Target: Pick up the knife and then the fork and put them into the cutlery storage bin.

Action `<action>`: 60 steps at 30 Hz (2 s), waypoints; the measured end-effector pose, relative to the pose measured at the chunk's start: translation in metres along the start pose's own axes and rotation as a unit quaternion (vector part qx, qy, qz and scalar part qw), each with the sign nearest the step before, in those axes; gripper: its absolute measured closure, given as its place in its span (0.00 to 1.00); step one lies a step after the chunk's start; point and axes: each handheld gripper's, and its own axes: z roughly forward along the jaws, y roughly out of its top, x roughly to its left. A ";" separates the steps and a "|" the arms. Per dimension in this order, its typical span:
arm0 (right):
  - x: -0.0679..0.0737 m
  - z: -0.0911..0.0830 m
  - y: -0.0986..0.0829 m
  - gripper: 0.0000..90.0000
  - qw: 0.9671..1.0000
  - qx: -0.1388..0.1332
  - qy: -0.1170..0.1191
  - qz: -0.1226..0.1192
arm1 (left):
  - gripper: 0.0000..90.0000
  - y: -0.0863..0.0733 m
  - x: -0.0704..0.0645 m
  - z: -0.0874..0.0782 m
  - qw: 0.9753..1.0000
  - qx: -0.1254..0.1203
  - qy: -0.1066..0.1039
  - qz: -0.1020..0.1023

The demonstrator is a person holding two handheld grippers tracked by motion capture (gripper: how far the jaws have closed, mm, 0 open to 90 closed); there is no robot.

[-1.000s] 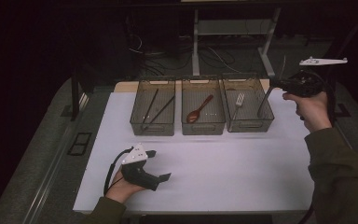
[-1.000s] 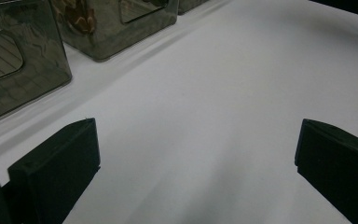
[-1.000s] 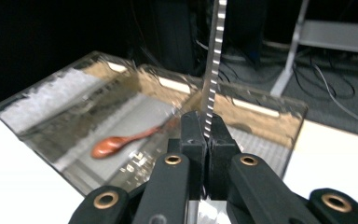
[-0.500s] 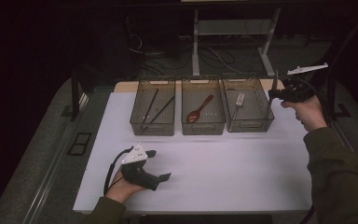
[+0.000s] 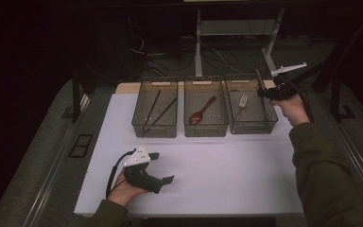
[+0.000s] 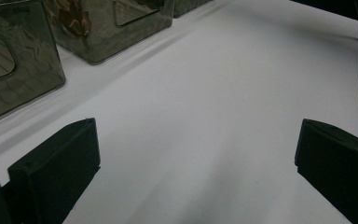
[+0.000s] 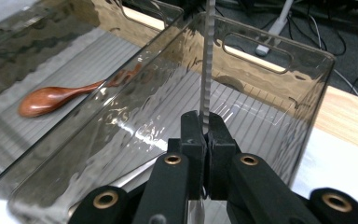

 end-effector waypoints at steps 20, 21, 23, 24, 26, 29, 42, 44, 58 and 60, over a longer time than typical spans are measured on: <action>0.006 0.039 -0.005 0.72 0.999 0.020 0.023 0.028 | 0.00 0.000 0.000 0.001 1.000 0.001 -0.005 -0.001; 0.006 0.038 -0.006 0.67 0.999 0.014 0.029 0.033 | 0.00 0.000 0.000 0.001 1.000 0.001 -0.006 -0.002; 0.008 0.034 -0.006 0.62 0.999 0.003 0.032 0.036 | 0.00 0.000 0.000 0.001 1.000 0.001 -0.006 -0.004; 0.009 0.032 -0.007 0.57 0.999 -0.003 0.039 0.038 | 0.00 0.000 0.000 0.001 1.000 0.002 -0.006 -0.005; 0.011 0.029 -0.009 0.51 0.998 -0.008 0.042 0.038 | 0.00 0.000 0.000 0.001 1.000 0.000 -0.005 -0.007; 0.015 0.022 -0.013 0.45 0.998 -0.017 0.047 0.031 | 0.00 0.001 0.001 0.001 1.000 -0.001 -0.004 -0.006; 0.037 -0.012 -0.035 0.33 0.997 -0.058 0.055 0.000 | 0.00 0.002 0.002 0.001 1.000 0.005 0.007 -0.008; 0.041 -0.018 -0.041 0.32 0.996 -0.066 0.059 0.003 | 0.00 0.002 0.002 0.001 1.000 0.005 0.007 -0.008; 0.078 -0.043 -0.090 0.22 0.994 -0.080 0.068 -0.036 | 0.00 0.002 0.002 0.000 1.000 0.002 0.003 -0.006; 0.085 -0.045 -0.096 0.21 0.993 -0.079 0.070 -0.044 | 0.00 0.002 0.002 0.000 1.000 0.002 0.003 -0.007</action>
